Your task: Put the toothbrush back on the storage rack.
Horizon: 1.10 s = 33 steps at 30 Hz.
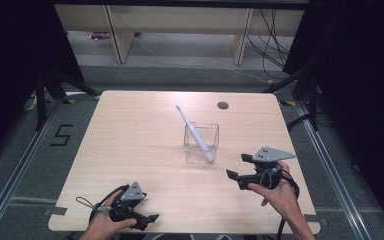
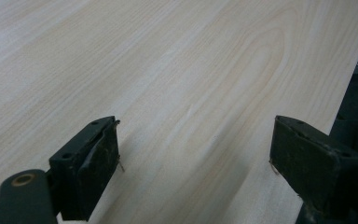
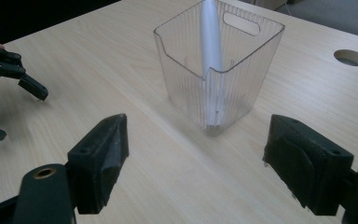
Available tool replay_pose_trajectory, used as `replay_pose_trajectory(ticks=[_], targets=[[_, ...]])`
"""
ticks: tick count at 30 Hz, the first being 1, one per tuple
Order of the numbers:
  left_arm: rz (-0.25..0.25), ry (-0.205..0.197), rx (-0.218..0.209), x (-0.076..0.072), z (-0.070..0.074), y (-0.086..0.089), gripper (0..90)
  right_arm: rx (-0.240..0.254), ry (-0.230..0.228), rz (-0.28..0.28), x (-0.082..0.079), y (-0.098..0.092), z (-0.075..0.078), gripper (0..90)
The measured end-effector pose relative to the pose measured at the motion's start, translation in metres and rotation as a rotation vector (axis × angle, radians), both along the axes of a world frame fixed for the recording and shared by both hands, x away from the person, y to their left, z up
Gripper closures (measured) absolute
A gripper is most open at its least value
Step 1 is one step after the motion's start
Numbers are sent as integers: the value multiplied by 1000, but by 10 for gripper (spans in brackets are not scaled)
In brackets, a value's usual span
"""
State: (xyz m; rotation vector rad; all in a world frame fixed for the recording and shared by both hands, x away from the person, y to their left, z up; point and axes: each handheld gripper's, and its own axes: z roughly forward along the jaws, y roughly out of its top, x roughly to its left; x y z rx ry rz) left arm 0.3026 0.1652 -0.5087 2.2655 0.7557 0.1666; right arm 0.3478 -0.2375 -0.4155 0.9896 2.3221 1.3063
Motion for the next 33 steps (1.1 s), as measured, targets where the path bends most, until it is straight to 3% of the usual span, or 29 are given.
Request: replay_pose_trajectory(ticks=[2, 5, 6, 9, 10, 14, 20, 21, 22, 25, 26, 27, 28, 29, 30, 31, 33], targets=[[6, 9, -19, -1, -1, -1, 149, 9, -23, 17, 0, -1, -3, 217], [-2, -1, 2, 0, 0, 0, 149, 25, 4, 6, -5, -3, -6, 217], [1, 0, -3, 0, 0, 0, 149, 17, -16, 7, -4, -4, -6, 217], [1, -1, -4, 0, 1, 1, 149, 33, 17, 1, -8, -5, -11, 217], [14, 8, -8, -1, 0, 0, 149, 23, -14, 0, -8, -7, -13, 217], [-2, -2, 2, 0, 0, 1, 149, 46, 27, -18, -14, -9, -19, 217], [0, 0, -5, 0, 0, 0, 149, 39, 11, -4, -15, -15, -24, 216], [1, -1, -4, 0, 0, 0, 149, 50, 41, -29, -19, -15, -24, 217], [2, 0, -4, 0, 0, 0, 149, 36, 5, -18, -17, -17, -25, 217], [2, -2, -2, 0, 0, 0, 149, 60, 37, -16, -20, -16, -27, 216], [0, 0, -5, 0, 0, 0, 149, 56, 13, -13, -19, -17, -28, 216], [-1, -1, -4, 0, 0, 0, 149, 69, 33, -21, -22, -16, -29, 215], [-8, 3, -4, -1, 1, 0, 149, 44, 8, -14, -21, -18, -29, 214], [-4, 3, -9, -1, 1, 0, 149, 62, 45, -25, -24, -17, -30, 213], [-6, 4, -9, -1, 1, 0, 149, 45, 2, -21, -22, -19, -31, 212], [-5, 4, -10, -1, 1, 0, 149, 62, 41, -23, -25, -18, -31, 209], [-4, 1, -6, 0, 1, 0, 149, 72, 24, -8, -24, -18, -33, 206]])
